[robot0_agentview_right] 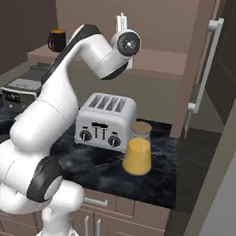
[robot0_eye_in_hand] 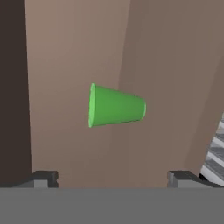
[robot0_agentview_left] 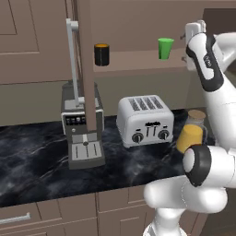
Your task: There is a tray on the dining counter. Grab the cup, mug, and pitcher and place them on the tray. The pitcher may be placed next to the tray if it cannot fit the tray.
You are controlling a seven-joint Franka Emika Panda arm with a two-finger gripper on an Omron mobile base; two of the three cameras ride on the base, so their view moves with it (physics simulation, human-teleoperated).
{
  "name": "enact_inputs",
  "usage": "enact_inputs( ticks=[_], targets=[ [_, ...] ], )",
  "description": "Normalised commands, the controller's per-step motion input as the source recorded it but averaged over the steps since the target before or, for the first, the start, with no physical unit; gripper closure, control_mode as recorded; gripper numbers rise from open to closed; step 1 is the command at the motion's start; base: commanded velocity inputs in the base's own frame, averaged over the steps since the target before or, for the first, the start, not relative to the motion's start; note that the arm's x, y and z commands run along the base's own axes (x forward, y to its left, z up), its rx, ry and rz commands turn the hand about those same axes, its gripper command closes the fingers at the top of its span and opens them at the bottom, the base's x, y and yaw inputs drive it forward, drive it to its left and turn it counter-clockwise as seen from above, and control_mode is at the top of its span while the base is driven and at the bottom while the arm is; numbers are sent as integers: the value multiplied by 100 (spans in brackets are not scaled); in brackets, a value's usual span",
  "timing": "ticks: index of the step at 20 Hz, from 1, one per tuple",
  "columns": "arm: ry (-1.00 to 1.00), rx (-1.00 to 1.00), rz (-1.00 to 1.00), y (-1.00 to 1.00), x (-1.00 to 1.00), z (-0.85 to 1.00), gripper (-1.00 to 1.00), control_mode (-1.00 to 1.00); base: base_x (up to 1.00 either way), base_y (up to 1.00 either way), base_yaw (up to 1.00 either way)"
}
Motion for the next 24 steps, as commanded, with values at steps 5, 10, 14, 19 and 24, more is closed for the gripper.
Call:
enact_inputs(
  ticks=[5,10,14,19,24],
  targets=[
    [0,0,2,-7,47,0,-100,-100,0,0,0],
    [0,0,1,-1,48,0,-100,-100,0,0,0],
    [0,0,1,0,47,0,-100,-100,0,0,0],
    [0,0,1,-1,38,0,-100,-100,0,0,0],
    [0,0,2,-1,31,0,-100,-100,0,0,0]
  ],
)
